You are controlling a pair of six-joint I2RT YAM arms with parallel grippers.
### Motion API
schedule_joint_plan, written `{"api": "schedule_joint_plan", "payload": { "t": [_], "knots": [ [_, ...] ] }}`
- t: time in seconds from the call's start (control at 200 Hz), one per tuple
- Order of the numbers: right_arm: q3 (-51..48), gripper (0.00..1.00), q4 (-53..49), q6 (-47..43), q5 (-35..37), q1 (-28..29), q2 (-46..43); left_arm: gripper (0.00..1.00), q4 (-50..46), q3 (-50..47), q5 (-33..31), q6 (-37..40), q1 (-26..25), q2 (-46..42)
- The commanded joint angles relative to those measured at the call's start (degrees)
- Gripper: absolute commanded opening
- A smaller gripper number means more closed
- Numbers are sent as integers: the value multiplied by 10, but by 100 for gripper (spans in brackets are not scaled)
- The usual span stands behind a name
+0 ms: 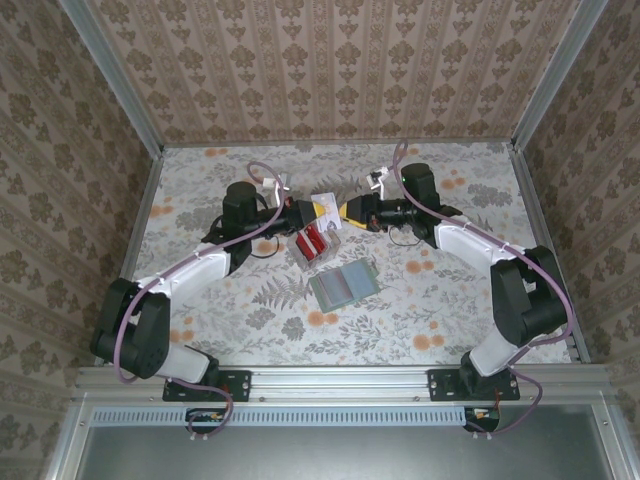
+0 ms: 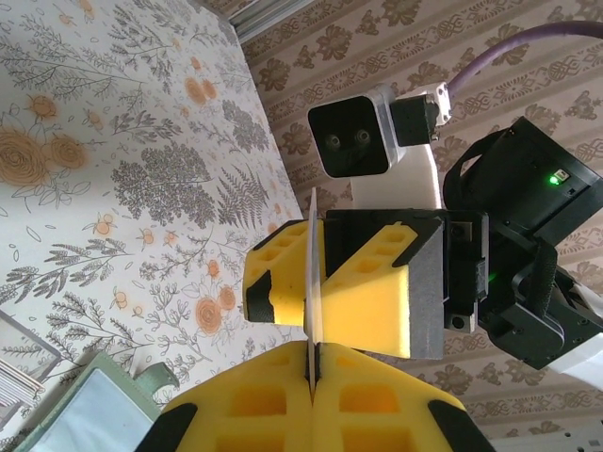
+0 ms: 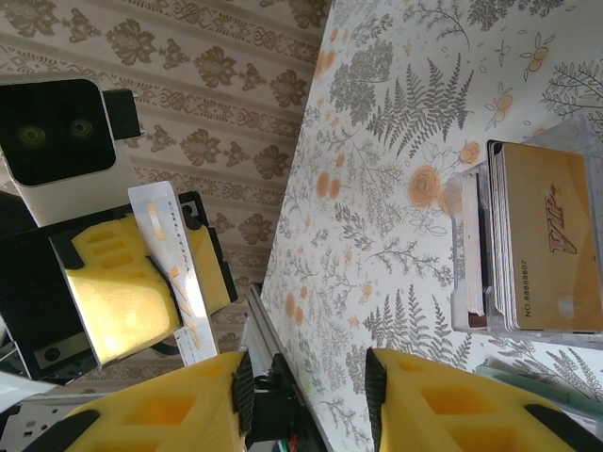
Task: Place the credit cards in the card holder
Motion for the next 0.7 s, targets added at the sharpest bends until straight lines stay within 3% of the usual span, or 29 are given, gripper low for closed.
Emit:
{"api": "schedule_joint_plan", "payload": {
  "t": [0.0, 0.62, 0.69],
  "knots": [
    [-12, 39, 54, 24, -20, -7, -25, 0, 5, 15, 13, 11, -5, 13],
    [0, 37, 82, 46, -39, 13, 11, 0, 29, 16, 23, -3, -9, 25],
    [-4, 27, 91, 52, -40, 13, 11, 0, 28, 16, 22, -2, -9, 27]
  ]
}}
